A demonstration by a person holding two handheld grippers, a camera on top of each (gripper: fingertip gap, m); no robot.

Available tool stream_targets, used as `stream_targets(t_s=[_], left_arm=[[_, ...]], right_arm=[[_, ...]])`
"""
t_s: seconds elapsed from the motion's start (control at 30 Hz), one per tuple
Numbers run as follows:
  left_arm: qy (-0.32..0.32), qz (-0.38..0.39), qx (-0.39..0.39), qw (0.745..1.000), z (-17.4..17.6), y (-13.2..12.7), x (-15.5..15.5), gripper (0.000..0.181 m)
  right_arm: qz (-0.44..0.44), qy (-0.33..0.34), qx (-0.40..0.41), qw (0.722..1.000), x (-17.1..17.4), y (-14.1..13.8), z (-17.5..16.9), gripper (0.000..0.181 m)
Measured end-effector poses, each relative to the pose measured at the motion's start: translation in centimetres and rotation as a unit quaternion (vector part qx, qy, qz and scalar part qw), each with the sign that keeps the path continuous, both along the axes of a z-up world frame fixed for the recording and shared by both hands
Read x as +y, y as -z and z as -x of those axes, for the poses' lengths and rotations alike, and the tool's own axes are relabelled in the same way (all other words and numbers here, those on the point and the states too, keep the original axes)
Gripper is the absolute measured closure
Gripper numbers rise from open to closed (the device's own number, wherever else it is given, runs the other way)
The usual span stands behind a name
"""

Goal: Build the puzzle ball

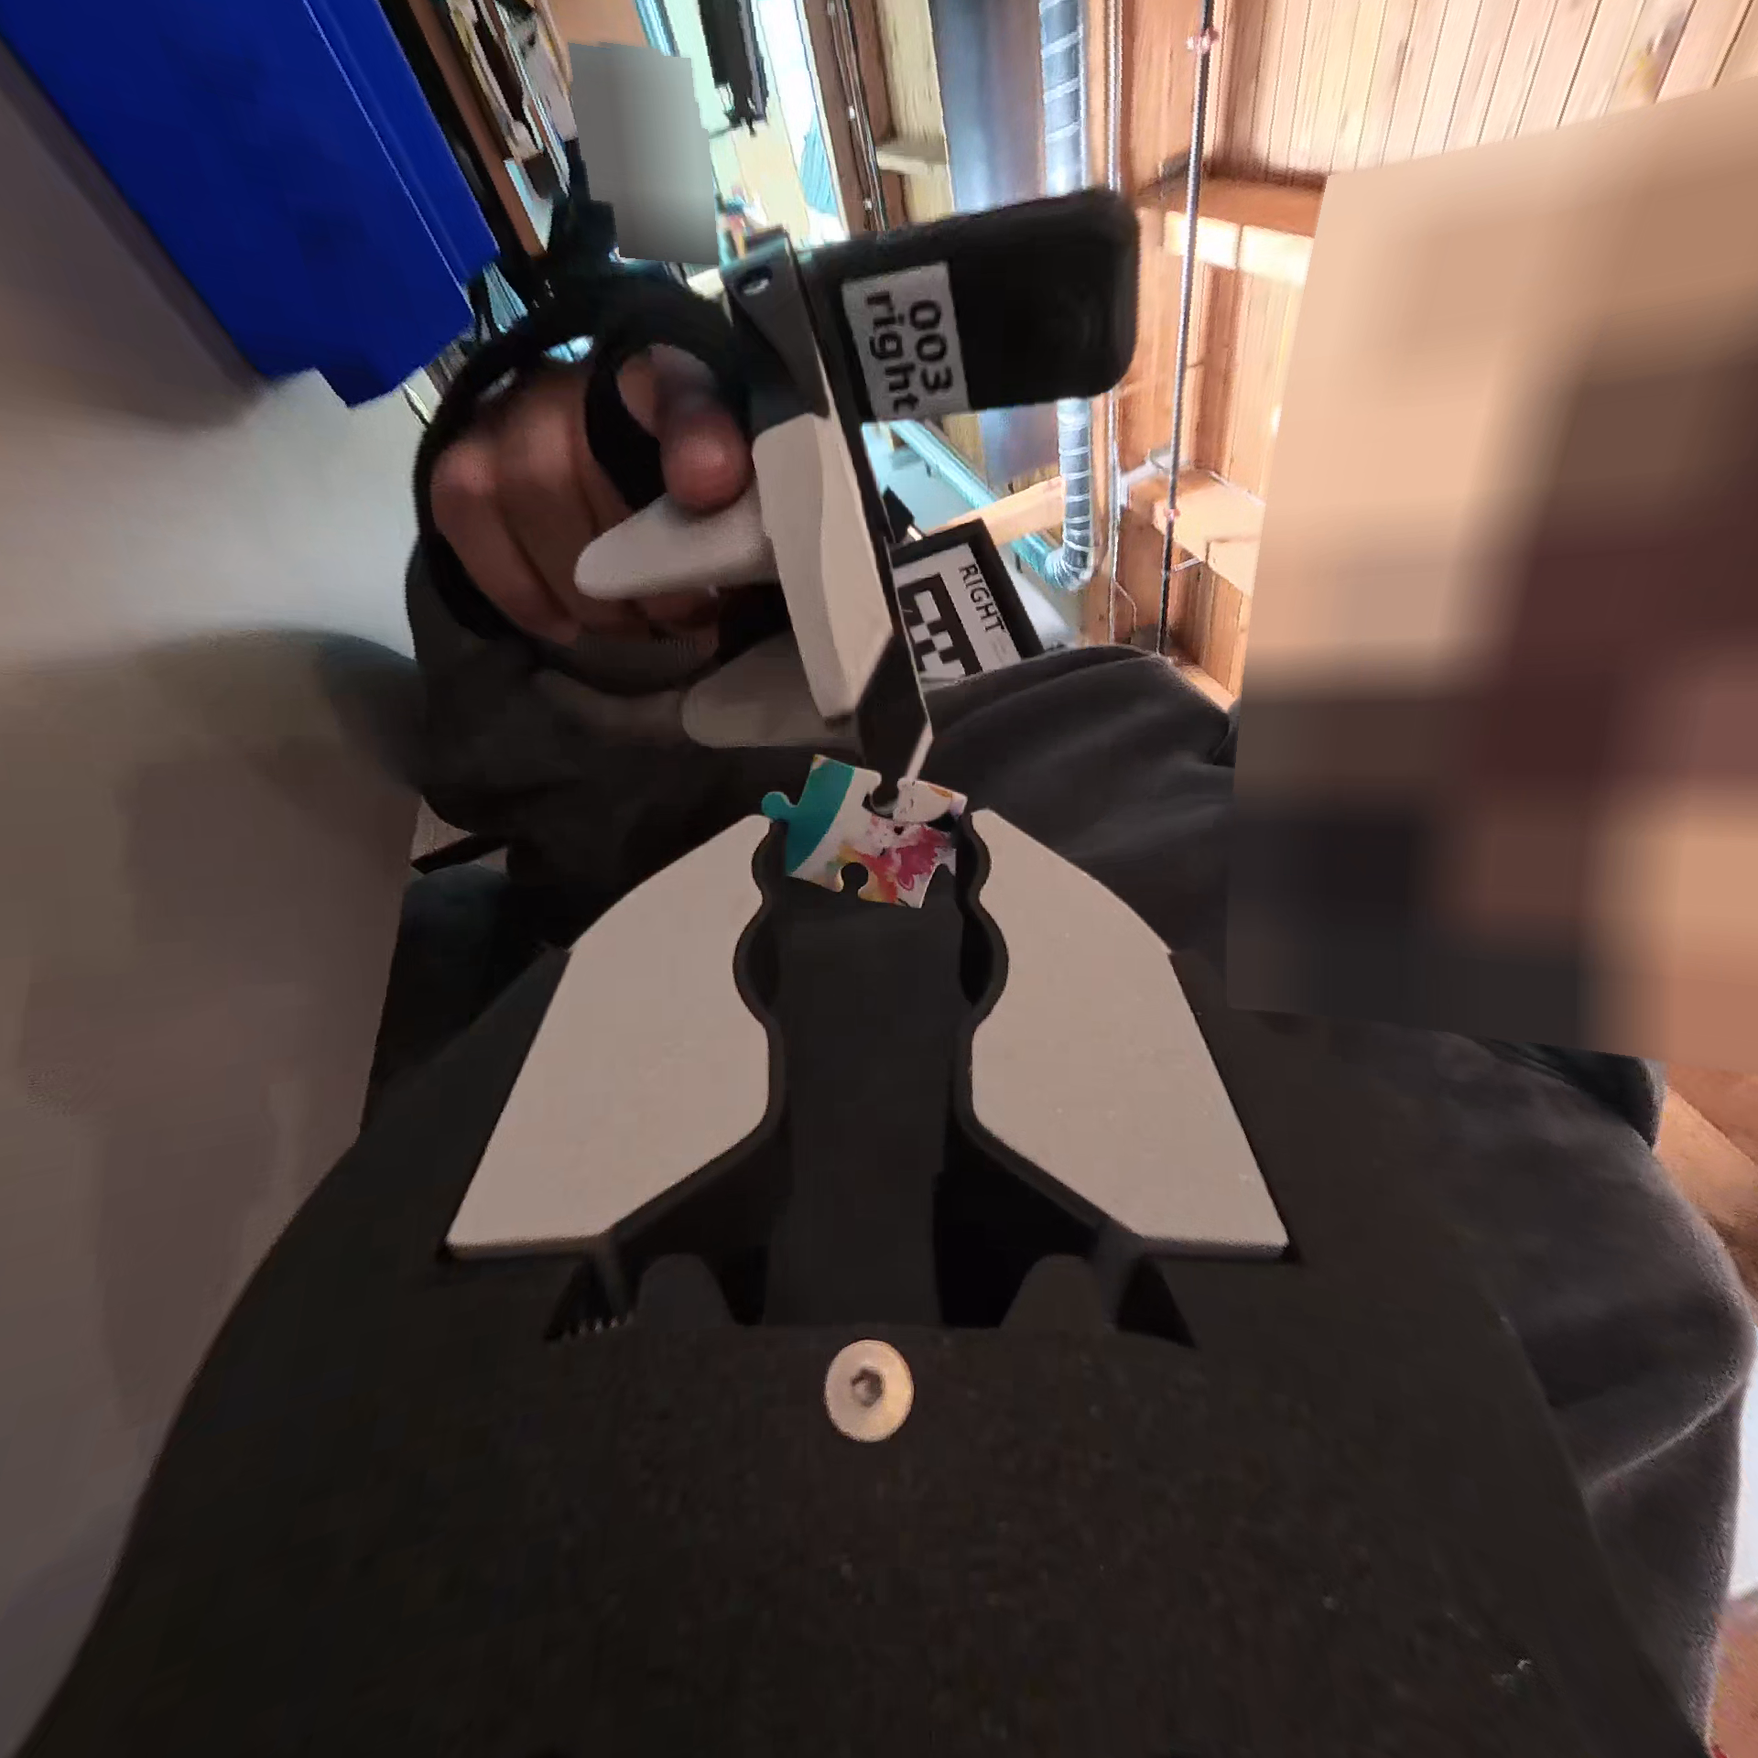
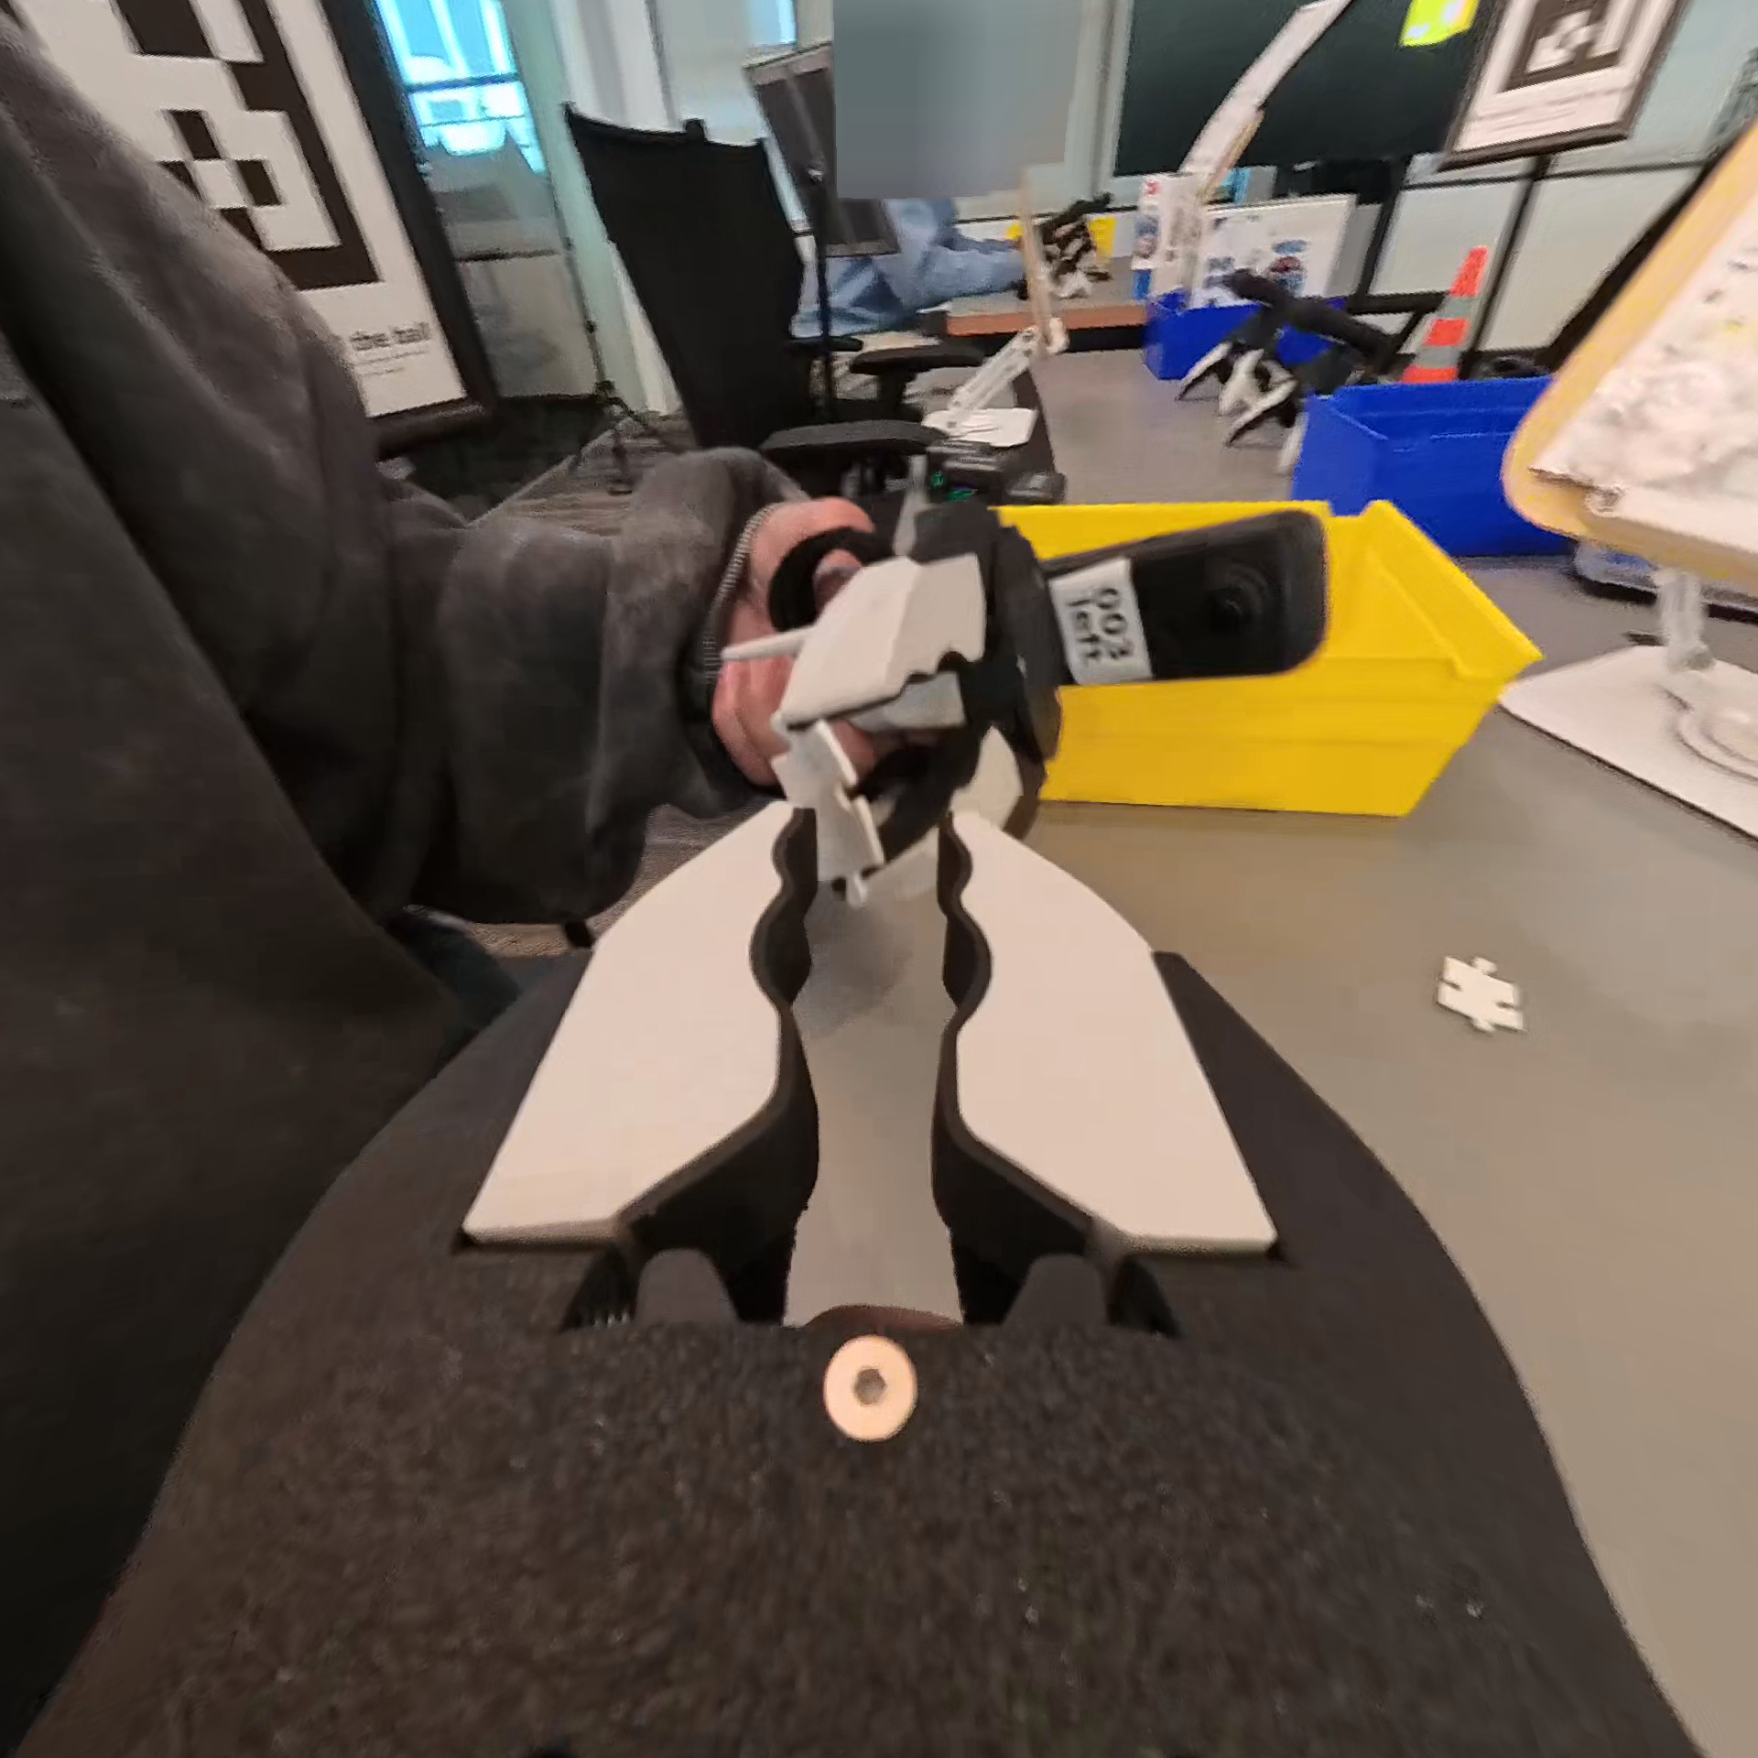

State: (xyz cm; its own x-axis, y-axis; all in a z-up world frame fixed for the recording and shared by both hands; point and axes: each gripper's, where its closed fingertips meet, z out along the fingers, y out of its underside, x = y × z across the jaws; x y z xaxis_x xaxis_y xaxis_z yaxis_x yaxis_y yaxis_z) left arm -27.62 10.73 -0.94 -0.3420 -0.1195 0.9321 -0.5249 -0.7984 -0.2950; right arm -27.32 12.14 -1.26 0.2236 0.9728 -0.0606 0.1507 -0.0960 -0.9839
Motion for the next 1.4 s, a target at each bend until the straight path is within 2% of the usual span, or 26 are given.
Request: stream_targets(t_s=[0.03, 0.13, 0.27, 0.33, 0.4, 0.43, 0.5, 0.57, 0.67, 0.8, 0.9, 1.03, 1.23, 1.4], left_arm=[[0.008, -0.001, -0.003, 1.0, -0.2, 0.0, -0.5, 0.147], [0.02, -0.008, -0.002, 1.0, -0.6, 0.3, -1.4, 0.147], [0.002, -0.009, 0.001, 1.0, -0.4, 0.7, -0.9, 0.15], [-0.031, -0.038, 0.026, 0.998, -0.4, 1.8, -0.1, 0.141], [-0.094, -0.09, 0.068, 0.989, -0.3, 3.6, 1.5, 0.128], [-0.131, -0.122, 0.095, 0.979, -0.1, 4.6, 2.4, 0.123], [-0.204, -0.182, 0.134, 0.953, 0.6, 6.0, 4.1, 0.134], [-0.233, -0.226, 0.137, 0.936, 1.7, 6.5, 4.3, 0.121], [-0.287, -0.287, 0.158, 0.9, 3.1, 7.0, 5.1, 0.122], [-0.342, -0.38, 0.159, 0.845, 4.7, 6.8, 5.6, 0.128], [-0.398, -0.434, 0.151, 0.794, 5.8, 6.5, 6.0, 0.128], [-0.427, -0.483, 0.139, 0.752, 6.9, 6.4, 5.6, 0.128], [-0.448, -0.521, 0.111, 0.718, 8.6, 5.2, 5.4, 0.125], [-0.472, -0.502, 0.076, 0.72, 10.7, 2.5, 5.7, 0.124]], right_arm=[[0.005, -0.018, -0.006, 1.0, -0.5, 0.1, 0.3, 0.158], [0.01, -0.056, -0.032, 0.998, -1.8, 0.9, 1.0, 0.169], [0.008, -0.053, -0.047, 0.997, -2.0, 1.3, 1.0, 0.179], [0.014, -0.039, -0.061, 0.997, -1.4, 2.0, 0.9, 0.179], [0.031, -0.019, -0.078, 0.996, -0.4, 3.0, 0.7, 0.178], [0.043, -0.009, -0.088, 0.995, 0.3, 3.7, 0.6, 0.178], [0.085, 0.005, -0.112, 0.99, 1.7, 5.4, 0.7, 0.178], [0.124, 0.02, -0.118, 0.985, 3.5, 6.6, 0.9, 0.178], [0.161, 0.011, -0.084, 0.983, 5.4, 6.4, 1.2, 0.178], [0.243, 0.104, -0.05, 0.963, 11.4, 6.9, 0.5, 0.178], [0.339, 0.157, -0.063, 0.925, 15.5, 9.9, 1.5, 0.178], [0.366, 0.208, -0.144, 0.896, 19.7, 14.9, 3.9, 0.178], [0.345, 0.241, -0.207, 0.883, 22.4, 17.6, 5.8, 0.178], [0.339, 0.25, -0.186, 0.888, 23.8, 17.8, 5.9, 0.172]])
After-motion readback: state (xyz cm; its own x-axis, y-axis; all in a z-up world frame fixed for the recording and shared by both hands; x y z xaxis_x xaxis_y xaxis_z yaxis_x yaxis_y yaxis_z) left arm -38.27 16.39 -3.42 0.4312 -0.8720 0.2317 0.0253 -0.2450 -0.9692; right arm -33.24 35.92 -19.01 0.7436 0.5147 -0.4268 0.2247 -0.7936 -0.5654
